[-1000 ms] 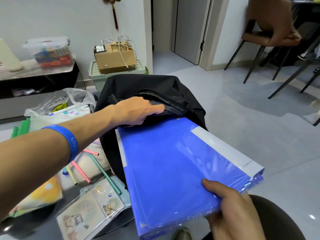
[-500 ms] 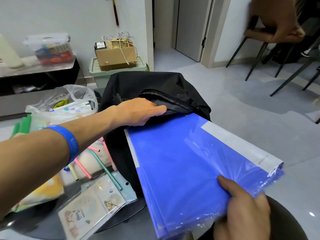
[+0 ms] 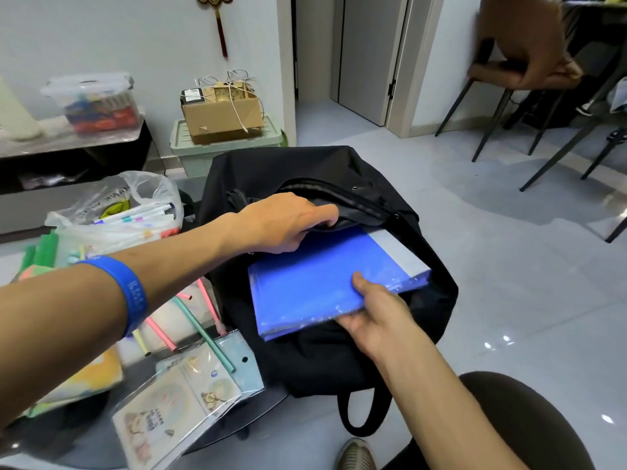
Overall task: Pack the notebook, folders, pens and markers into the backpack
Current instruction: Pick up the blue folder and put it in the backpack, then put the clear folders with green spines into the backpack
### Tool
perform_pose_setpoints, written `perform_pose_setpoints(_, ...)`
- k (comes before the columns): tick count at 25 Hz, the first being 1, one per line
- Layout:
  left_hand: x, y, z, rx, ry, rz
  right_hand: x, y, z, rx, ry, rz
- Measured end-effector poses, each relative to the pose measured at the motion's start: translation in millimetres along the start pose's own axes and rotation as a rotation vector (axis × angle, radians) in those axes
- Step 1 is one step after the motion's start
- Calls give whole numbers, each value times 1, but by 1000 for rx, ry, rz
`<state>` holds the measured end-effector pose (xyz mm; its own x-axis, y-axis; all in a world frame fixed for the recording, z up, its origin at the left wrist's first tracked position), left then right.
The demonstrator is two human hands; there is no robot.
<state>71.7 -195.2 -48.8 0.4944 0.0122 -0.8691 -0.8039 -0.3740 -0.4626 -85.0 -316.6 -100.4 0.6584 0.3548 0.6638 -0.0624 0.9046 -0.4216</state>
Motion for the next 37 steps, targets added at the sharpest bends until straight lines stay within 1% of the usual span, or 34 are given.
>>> perform_pose_setpoints(2,-3,-2,1,-57,-52,-50,16,3,-8,14,51,44)
perform_pose_setpoints(4,-1,-3,3,-100,-111,-87,21,6,-9,42,54,116)
perform_pose_setpoints(6,1,-1,3,-101,-127,-86,19,8,-12,41,59,175)
perform_pose_setpoints(9,4,-2,6,-84,-138,-83,29,11,-15,-21,98,221)
perform_pose_setpoints(11,6,-5,10,-129,-176,-129,39,14,-13,-52,95,263)
perform_pose_setpoints(13,8,-3,15,-182,-256,-175,44,10,-5,-51,76,276)
perform_pose_setpoints(15,5,3,26,-210,-302,-135,34,6,11,-56,30,277)
perform_pose_setpoints(16,0,6,33,-209,-274,-85,27,6,21,-87,22,280)
perform_pose_setpoints(17,-8,9,47,-209,-198,-17,21,9,33,-126,36,290)
perform_pose_setpoints(18,-17,13,59,-198,-71,54,18,13,45,-176,62,281)
perform_pose_setpoints(19,-28,17,76,-195,61,103,15,20,59,-227,34,272)
perform_pose_setpoints(20,-39,21,97,-222,169,135,16,31,72,-282,-23,282)
perform_pose_setpoints(22,-54,26,138,-369,306,163,26,57,91,-412,-139,376)
perform_pose_setpoints(25,-63,25,202,-704,374,187,49,94,109,-600,-363,533)
perform_pose_setpoints(27,-60,15,248,-1030,366,202,59,117,115,-726,-532,583)
perform_pose_setpoints(28,-55,7,272,-1224,331,192,65,128,116,-790,-606,627)
perform_pose_setpoints(29,-49,-3,298,-1428,253,187,71,141,116,-839,-684,691)
perform_pose_setpoints(30,-44,-12,322,-1615,116,211,79,157,114,-860,-778,772)
perform_pose_setpoints(31,-37,-18,344,-1746,-72,276,88,176,112,-870,-882,889)
perform_pose_setpoints(32,-30,-19,357,-1799,-250,392,96,194,108,-894,-996,1062)
perform_pose_setpoints(33,-25,-17,364,-1792,-363,552,102,215,103,-935,-1116,1296)
perform_pose_setpoints(34,-19,-13,367,-1754,-393,718,107,236,95,-971,-1215,1555)
perform_pose_setpoints(35,-15,-9,367,-1726,-372,826,109,253,86,-985,-1267,1797)
perform_pose_setpoints(36,-10,-9,366,-1726,-333,873,111,266,78,-976,-1280,1988)
perform_pose_setpoints(37,-6,-11,367,-1743,-294,899,111,277,71,-954,-1256,2120)
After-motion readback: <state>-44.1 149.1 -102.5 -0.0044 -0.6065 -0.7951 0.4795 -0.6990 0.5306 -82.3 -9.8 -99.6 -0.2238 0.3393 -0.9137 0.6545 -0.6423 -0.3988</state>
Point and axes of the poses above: each hand's wrist, its own z-axis away from the middle knuckle, its own x-axis out of the palm, y = z × x, the point moved 1 cm from there along -z, towards the middle knuckle, and after that the axes turned 15 degrees about -z, right-handed, at the moved point
